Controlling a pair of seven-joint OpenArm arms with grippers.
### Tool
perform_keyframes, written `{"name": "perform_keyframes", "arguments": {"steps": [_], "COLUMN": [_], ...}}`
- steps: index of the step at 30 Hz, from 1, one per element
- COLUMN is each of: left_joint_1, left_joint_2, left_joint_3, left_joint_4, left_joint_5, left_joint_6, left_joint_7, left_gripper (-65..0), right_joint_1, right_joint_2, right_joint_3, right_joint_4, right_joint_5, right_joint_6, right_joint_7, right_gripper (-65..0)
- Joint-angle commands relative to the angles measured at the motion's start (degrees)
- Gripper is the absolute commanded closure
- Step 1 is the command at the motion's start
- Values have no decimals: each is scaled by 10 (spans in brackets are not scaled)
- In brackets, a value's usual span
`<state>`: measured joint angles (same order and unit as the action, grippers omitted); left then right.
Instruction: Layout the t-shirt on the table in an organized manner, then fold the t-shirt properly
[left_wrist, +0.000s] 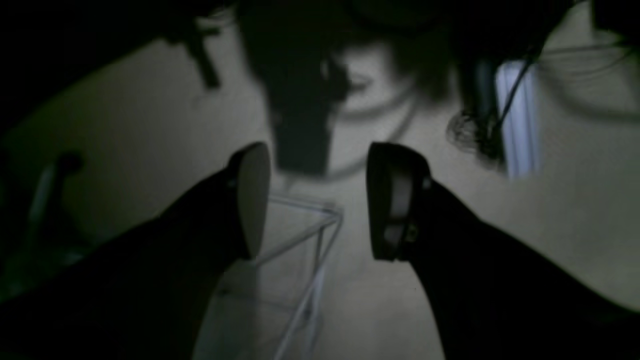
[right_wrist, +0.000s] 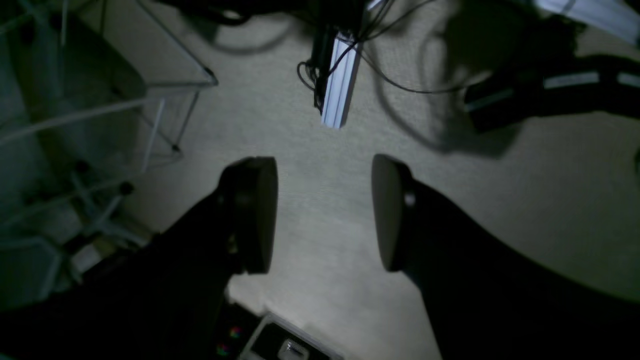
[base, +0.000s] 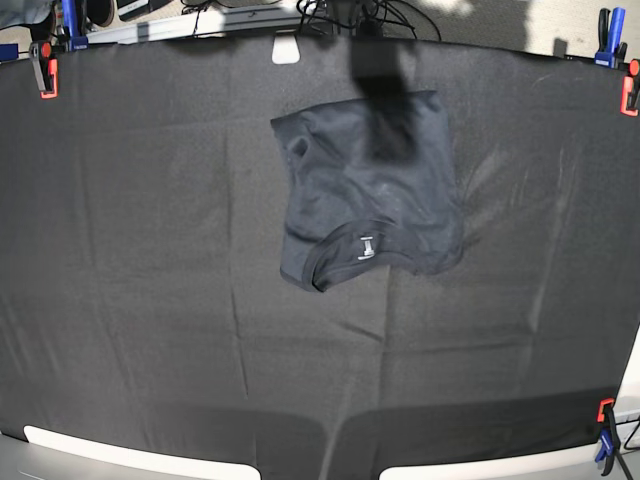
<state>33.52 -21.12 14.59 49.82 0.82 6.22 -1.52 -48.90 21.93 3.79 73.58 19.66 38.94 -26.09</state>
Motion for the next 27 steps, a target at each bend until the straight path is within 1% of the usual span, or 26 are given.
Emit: {"name": "perform_keyframes", "arguments": {"steps": [1, 2, 4, 6, 8, 10, 12, 14, 17, 18, 20, 21, 22, 24, 27], "left_joint_1": [-9, -31, -72, -110, -132, -140, -141, -149, -169, -175, -185, -189, -193, -198, -203], "left_joint_2": [6, 19, 43, 63, 82, 96, 106, 115, 123, 124, 124, 124, 124, 124, 124], "left_joint_3": [-3, -3, -3, -3, -3, -3, -3, -3, -3, -3, -3, -3, -3, -3, -3], "left_joint_4": [-43, -94, -193, -279, -334, -353, -351, -350, -350, -350, -350, -350, -350, -350, -350], "left_joint_5": [2, 2, -1, -31, -76, -96, -99, -99, -99, -99, -99, -99, -99, -99, -98], "left_joint_6": [4, 4, 4, 4, 3, 3, 2, 1, 1, 0, -3, -3, -3, -3, -3], "left_joint_7": [-26, -51, -103, -144, -163, -172, -167, -128, -57, -42, -23, -18, -14, -13, -11], "left_gripper": [-286, -286, -286, -286, -286, -286, -286, -286, -286, -286, -286, -286, -286, -286, -286], "right_joint_1": [11, 37, 91, 145, 198, 249, 289, 320, 354, 365, 384, 391, 396, 399, 396], "right_joint_2": [7, 8, 6, 3, -5, -19, -35, -49, -68, -75, -85, -89, -91, -91, -91], "right_joint_3": [-16, -35, -73, -112, -143, -164, -179, -189, -200, -203, -211, -215, -220, -230, -240], "right_joint_4": [-41, -94, -202, -313, -418, -507, -568, -597, -604, -604, -604, -604, -604, -604, -604], "right_joint_5": [-1, -3, -5, -18, -27, -57, -81, -90, -90, -90, -90, -90, -90, -90, -90], "right_joint_6": [-5, -36, -67, -76, -77, -84, -112, -143, -173, -188, -236, -257, -269, -279, -280], "right_joint_7": [21, 47, 96, 162, 218, 256, 278, 272, 205, 177, 122, 101, 91, 101, 148], "right_gripper": [-295, -295, -295, -295, -295, -295, -295, -295, -295, -295, -295, -295, -295, -295, -295]}}
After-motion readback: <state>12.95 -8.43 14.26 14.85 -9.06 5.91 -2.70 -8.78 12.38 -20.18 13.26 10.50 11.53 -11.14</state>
